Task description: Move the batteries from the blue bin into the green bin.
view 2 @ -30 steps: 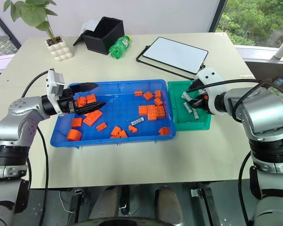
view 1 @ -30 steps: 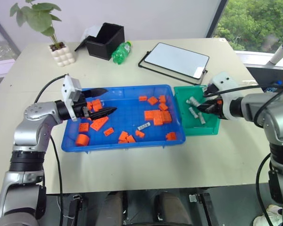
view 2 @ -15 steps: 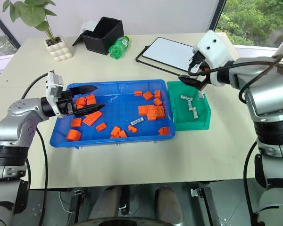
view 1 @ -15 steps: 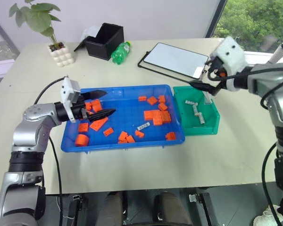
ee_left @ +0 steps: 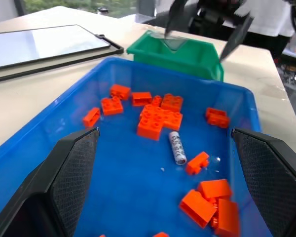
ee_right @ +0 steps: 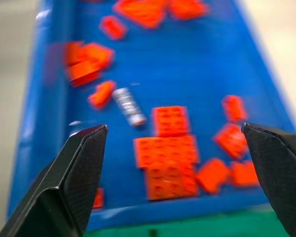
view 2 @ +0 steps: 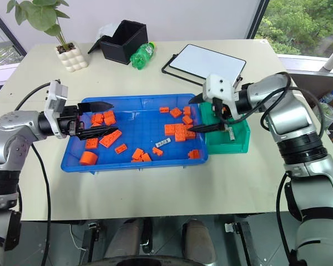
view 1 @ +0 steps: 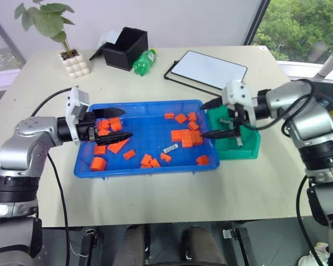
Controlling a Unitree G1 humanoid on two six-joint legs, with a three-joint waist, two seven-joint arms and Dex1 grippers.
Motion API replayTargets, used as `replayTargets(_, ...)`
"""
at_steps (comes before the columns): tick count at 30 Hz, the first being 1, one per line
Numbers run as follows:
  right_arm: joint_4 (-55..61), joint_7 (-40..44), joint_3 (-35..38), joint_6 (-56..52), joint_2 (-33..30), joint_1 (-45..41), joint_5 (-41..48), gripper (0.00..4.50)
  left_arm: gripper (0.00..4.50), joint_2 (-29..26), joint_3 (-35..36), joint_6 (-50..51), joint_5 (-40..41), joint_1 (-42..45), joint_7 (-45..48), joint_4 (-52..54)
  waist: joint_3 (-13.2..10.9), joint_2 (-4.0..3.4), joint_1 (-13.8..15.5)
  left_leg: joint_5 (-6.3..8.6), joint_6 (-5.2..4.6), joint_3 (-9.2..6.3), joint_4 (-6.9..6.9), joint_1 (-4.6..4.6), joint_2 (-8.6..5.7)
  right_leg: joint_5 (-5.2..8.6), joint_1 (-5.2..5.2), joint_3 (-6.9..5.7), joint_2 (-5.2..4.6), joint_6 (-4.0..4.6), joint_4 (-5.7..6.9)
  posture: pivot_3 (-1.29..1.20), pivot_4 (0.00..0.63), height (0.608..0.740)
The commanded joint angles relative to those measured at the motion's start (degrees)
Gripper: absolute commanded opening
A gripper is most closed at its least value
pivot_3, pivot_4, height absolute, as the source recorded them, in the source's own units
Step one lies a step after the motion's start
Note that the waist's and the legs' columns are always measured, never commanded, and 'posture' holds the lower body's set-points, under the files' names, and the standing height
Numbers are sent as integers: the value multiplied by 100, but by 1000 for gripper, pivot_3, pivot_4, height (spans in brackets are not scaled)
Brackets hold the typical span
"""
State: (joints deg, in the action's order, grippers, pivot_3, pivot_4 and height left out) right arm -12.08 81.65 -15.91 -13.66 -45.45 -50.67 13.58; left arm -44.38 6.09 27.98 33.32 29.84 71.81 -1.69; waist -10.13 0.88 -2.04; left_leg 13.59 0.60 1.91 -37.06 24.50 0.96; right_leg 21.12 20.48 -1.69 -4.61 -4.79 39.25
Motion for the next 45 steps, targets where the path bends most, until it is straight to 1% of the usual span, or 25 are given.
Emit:
replayTargets(1, -582, 540, -115, 1054, 227, -389, -260, 4480, 4500, -44, 205, 39, 126, -47, -90, 233, 0, 0, -6, 0, 0, 0, 0, 0, 0, 0, 0, 0, 0, 0, 0, 0, 150, 740)
replayTargets(4, -1234, 684, -236, 1705, 587, -648, -499, 4480, 4500, 5, 228, 57, 140, -157, -227, 386, -1, -1, -28, -2, 4, -1, -3, -1, 2, 0, 0, -1, 2, 0, 1, 0, 150, 740)
replayTargets(6, -1568, 724, -257, 1945, 840, -789, -578, 4480, 4500, 23, 259, 99, 185, -286, -317, 549, -1, -1, -48, -18, 32, -1, -2, -1, 2, 0, 0, -1, 2, 0, 1, 0, 150, 740)
replayTargets(8, -1864, 760, -299, 2235, 1101, -894, -663, 4480, 4500, 28, 313, 145, 236, -475, -443, 754, -1, 0, -43, -20, 34, 0, 0, -2, 2, 0, 1, -1, 1, 0, 1, 0, 150, 740)
replayTargets(15, -2369, 889, -388, 2807, 1734, -981, -829, 4480, 4500, 43, 514, 278, 391, -919, -792, 1235, -2, 0, -18, -20, 35, -2, -5, -1, 2, 0, -3, -2, -3, 0, 2, 0, 150, 740)
replayTargets(22, -2691, 970, -467, 3205, 2061, -937, -1000, 4480, 4500, 80, 605, 289, 442, -1079, -1045, 1387, -2, 0, -21, -20, 36, -4, -6, -2, 1, 0, -4, -4, -3, 0, 3, 0, 150, 740)
replayTargets(32, -3675, 1033, -681, 4024, 2370, -1091, -1505, 4480, 4500, 119, 649, 310, 521, -1175, -1345, 1543, -2, 0, -37, -21, 37, -4, -5, -3, 1, 0, -4, -4, -2, 0, 5, 0, 150, 740)
replayTargets(39, -4435, 796, -744, 4180, 2647, -1387, -1906, 4480, 4500, 174, 651, 281, 549, -1238, -1559, 1646, -2, 0, -43, -21, 38, -5, -4, -4, 1, 0, -3, -4, 0, 0, 6, 0, 150, 740)
replayTargets(45, -4850, 824, -770, 4066, 2837, -1617, -2105, 4480, 4500, 251, 675, 196, 516, -1302, -1768, 1733, -2, 0, -39, -22, 39, -5, -5, -4, 1, 0, -4, -4, -1, 0, 7, 0, 150, 740)
